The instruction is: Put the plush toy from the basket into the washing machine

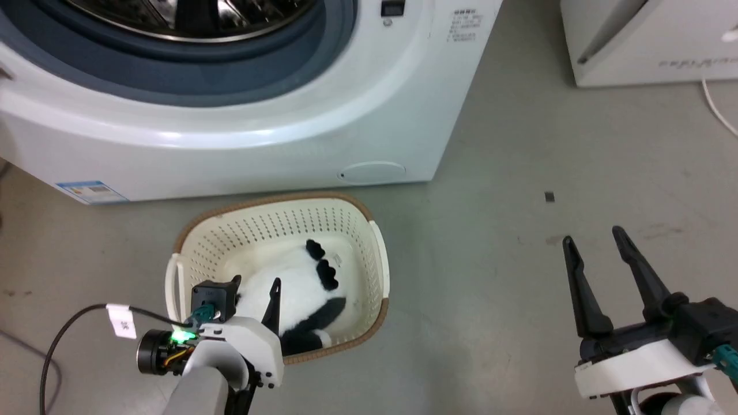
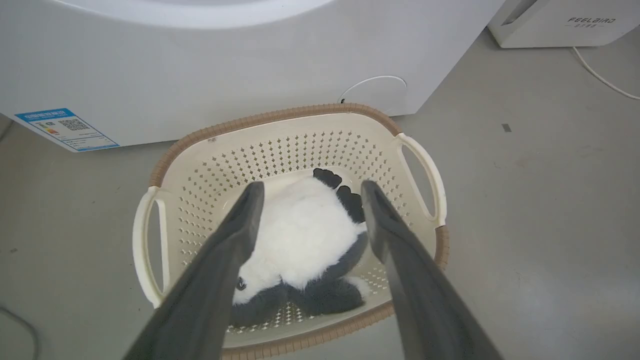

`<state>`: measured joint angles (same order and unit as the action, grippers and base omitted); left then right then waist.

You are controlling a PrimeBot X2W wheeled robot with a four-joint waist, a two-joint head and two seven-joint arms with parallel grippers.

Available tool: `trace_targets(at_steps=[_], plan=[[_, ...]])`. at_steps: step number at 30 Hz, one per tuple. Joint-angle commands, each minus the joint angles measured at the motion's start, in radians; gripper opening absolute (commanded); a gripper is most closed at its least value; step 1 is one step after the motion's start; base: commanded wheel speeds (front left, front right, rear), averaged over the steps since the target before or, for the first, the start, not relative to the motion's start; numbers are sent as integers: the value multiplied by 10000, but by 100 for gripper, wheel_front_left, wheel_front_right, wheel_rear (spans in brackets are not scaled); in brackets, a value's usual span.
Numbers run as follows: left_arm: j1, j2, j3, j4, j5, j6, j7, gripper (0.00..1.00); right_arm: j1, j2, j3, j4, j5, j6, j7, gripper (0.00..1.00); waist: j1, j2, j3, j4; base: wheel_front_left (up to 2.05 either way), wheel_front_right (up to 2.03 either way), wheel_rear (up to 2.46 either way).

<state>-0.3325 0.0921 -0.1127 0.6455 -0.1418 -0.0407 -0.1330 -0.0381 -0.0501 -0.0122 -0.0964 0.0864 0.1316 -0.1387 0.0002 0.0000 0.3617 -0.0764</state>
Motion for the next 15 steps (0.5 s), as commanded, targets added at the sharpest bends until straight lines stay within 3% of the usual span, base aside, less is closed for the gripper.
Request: trace_targets(at_steps=[1,15], plan=[[-297,105,-61,294,-54,-54,-47,100,-236,0,13,-101,77,-5,-108,100,-2,0,316,-113,0,0,0],[-2074,930,-639,2230,-77,-56,727,100,-639,0,113,-515,473,-6,-399,100,-2,0,2042,-555,0,0,0]])
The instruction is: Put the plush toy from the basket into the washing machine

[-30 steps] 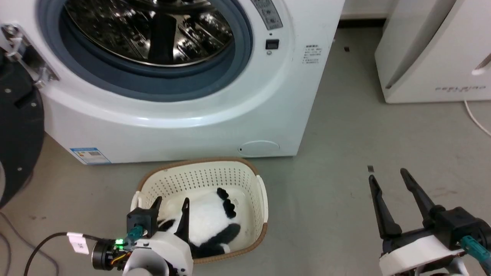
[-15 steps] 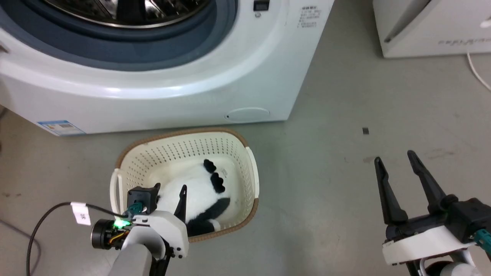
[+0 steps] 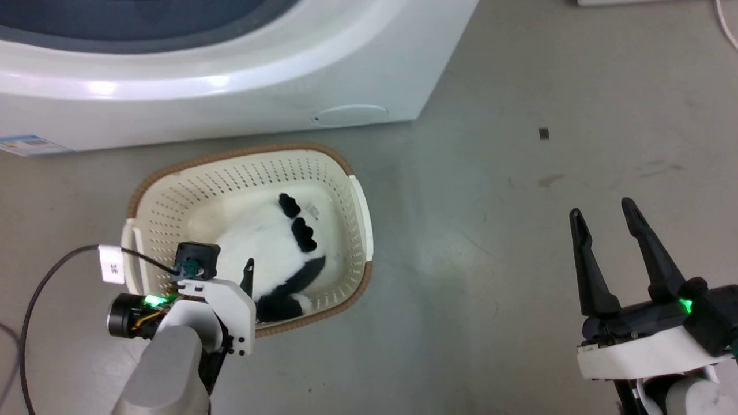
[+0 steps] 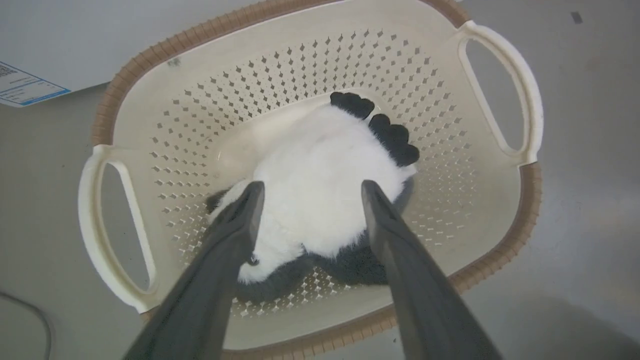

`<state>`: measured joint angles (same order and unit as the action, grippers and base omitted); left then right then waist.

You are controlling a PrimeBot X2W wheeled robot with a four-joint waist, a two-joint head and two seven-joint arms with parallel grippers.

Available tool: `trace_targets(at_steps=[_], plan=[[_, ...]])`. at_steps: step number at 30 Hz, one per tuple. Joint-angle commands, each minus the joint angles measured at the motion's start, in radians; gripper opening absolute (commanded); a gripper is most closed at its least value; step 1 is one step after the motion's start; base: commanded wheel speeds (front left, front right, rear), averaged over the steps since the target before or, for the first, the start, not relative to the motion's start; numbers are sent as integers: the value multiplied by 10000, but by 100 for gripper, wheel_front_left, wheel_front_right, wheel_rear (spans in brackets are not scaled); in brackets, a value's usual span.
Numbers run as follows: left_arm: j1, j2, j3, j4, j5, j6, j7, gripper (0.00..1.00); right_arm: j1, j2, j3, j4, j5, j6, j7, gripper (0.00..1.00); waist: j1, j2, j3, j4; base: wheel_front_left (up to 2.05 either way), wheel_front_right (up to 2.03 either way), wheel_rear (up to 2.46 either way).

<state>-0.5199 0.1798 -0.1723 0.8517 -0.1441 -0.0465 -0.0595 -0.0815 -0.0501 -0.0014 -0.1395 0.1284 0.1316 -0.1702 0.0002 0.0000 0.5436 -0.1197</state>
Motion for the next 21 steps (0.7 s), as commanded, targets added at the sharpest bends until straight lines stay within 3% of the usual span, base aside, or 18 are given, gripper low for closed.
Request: trace_targets(at_steps=[1,21], plan=[[-304,129,-99,285,-47,-11,74,100,-236,0,18,-103,85,-6,-106,100,-2,0,340,-162,0,0,0],[-2515,1048,-1388,2410,144,-260,485,100,-705,0,161,-445,654,-8,-522,100,-2,0,2505,-804,0,0,0]])
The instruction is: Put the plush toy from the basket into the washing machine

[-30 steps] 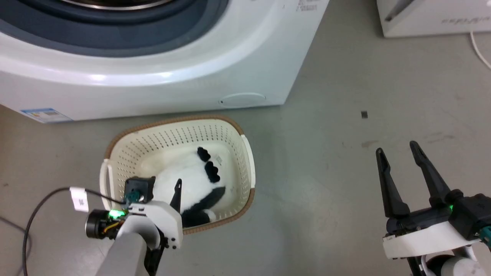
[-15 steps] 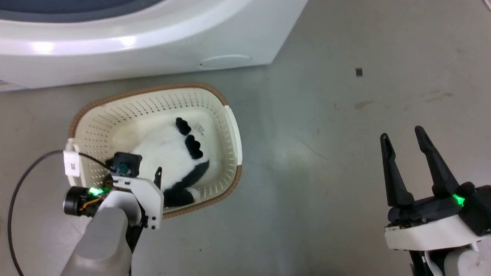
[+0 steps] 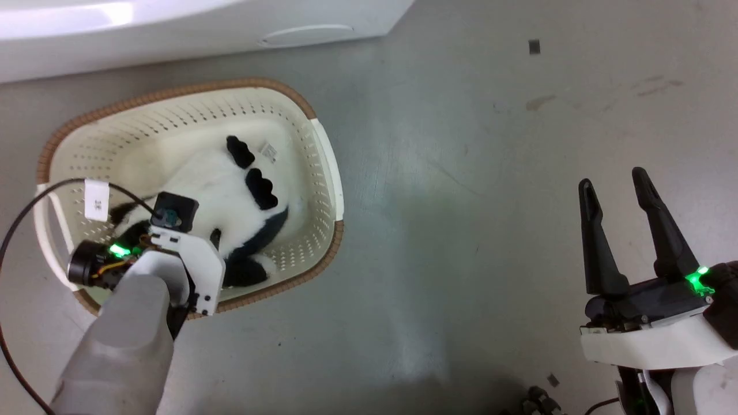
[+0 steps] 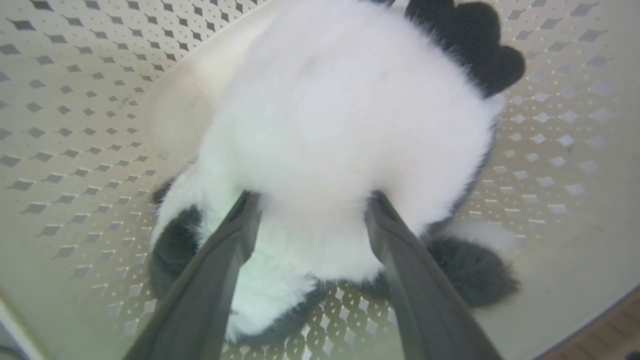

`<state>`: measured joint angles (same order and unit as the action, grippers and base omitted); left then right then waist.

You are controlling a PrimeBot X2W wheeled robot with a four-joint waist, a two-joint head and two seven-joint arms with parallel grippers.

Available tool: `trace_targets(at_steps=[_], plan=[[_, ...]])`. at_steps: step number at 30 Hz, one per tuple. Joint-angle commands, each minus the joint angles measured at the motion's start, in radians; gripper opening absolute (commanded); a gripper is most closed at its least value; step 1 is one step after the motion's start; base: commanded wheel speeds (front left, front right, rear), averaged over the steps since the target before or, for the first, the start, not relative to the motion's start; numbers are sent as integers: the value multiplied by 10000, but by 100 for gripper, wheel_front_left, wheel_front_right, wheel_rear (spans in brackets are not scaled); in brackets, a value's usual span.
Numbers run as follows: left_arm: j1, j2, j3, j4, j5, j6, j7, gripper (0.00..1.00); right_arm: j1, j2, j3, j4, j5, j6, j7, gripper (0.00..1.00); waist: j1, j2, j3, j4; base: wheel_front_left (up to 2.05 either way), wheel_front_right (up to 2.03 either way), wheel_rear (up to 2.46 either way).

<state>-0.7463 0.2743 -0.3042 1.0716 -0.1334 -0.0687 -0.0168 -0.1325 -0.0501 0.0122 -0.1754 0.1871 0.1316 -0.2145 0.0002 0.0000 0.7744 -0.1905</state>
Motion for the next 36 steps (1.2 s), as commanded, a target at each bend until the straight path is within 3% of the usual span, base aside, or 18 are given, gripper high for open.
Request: trace_targets(at_steps=[1,8,10,20,36], plan=[[-349,152,-149,312,56,-64,58,100,-211,0,44,-100,92,-8,-99,100,-2,0,294,-127,0,0,0],[-1041,395,-548,1040,-1,-195,-24,100,-333,-1,165,-180,267,-9,-245,100,-2,0,954,-337,0,0,0],[-1180,409,-649,1248,-68,-279,-61,0,-375,-1,198,-178,312,-9,-286,100,-2,0,1085,-393,0,0,0],[-1412,325,-993,2177,-510,-510,-681,0,-501,-1,213,-132,413,-9,-473,100,-2,0,1086,-477,0,0,0],[109,-619,-860,1818,-1302,-590,-2372,0,-27,-1,18,494,-176,-9,-473,100,-2,0,-1732,262,0,0,0]])
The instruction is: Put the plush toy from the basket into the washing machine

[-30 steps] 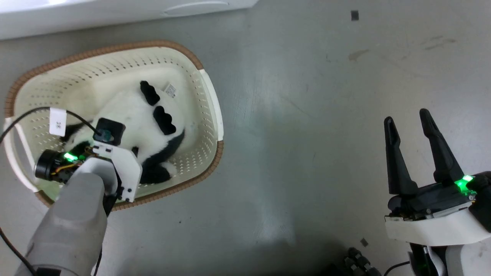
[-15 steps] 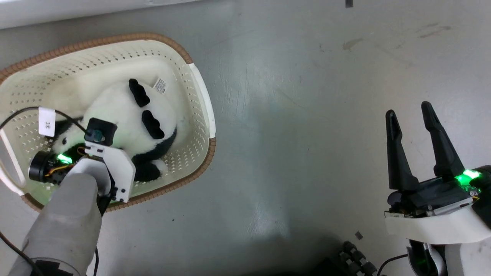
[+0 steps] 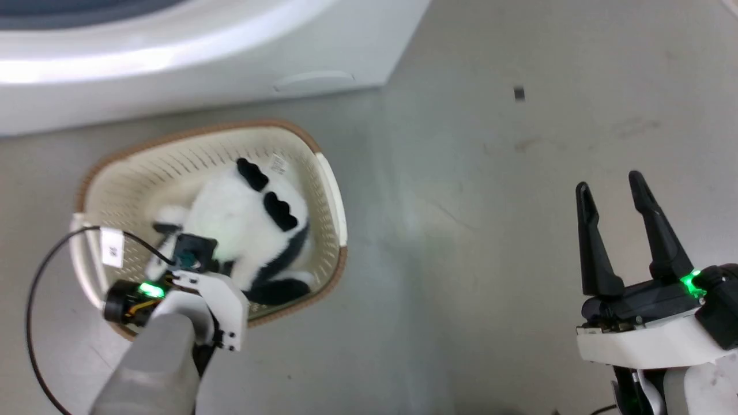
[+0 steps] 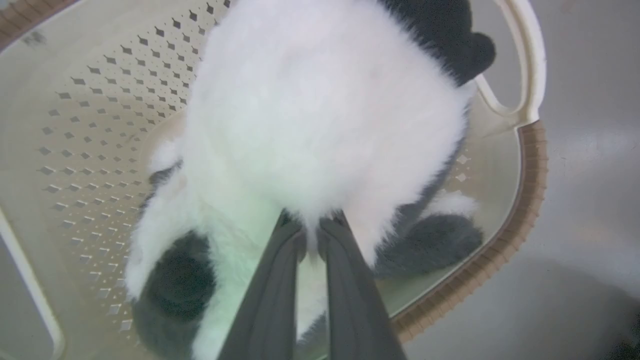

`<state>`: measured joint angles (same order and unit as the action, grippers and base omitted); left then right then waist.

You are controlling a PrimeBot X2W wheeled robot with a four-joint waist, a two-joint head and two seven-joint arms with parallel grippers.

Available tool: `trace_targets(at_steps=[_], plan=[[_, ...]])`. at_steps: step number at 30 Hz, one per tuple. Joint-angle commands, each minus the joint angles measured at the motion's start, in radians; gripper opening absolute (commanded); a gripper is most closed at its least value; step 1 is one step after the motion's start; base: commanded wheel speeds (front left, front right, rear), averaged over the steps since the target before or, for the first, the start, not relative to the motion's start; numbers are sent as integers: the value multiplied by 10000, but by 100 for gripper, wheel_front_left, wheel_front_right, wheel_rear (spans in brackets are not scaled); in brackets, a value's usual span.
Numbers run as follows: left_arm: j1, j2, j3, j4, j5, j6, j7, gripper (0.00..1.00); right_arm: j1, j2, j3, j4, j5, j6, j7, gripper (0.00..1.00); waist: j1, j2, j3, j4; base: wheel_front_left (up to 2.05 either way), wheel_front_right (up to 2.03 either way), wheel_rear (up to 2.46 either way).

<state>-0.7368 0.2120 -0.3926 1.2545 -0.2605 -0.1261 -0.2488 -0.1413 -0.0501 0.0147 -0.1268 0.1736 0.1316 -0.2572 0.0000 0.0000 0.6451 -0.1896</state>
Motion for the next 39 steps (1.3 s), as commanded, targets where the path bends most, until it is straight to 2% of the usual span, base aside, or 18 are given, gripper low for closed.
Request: trace_targets(at_steps=[1,5,11,17,23,32,39], plan=[[133,-36,34,-136,-68,-19,-84,0,95,-1,-24,49,-87,-9,-45,100,0,0,-619,311,0,0,0],[700,-82,206,-1166,-205,-6,-123,0,259,-1,-99,159,-189,-9,-45,100,0,0,-1319,553,0,0,0],[2072,-90,601,-3245,-143,247,-127,0,603,-1,-178,318,-321,-9,-45,100,0,0,-2299,873,0,0,0],[3378,-181,967,-5154,182,523,-128,0,893,-1,-241,387,-381,-9,-45,100,0,0,-3046,1119,0,0,0],[4496,-324,1318,-6929,573,616,-129,0,1178,-1,-277,456,-392,-9,-45,100,0,0,-3656,1303,0,0,0],[5265,-343,1894,-9238,1142,558,-129,0,1371,-1,-236,441,-349,-9,-45,100,0,0,-3987,1314,0,0,0],[5151,11,2376,-10849,1532,437,-129,0,1305,-1,-223,293,-267,-9,-45,100,0,0,-3682,1038,0,0,0]])
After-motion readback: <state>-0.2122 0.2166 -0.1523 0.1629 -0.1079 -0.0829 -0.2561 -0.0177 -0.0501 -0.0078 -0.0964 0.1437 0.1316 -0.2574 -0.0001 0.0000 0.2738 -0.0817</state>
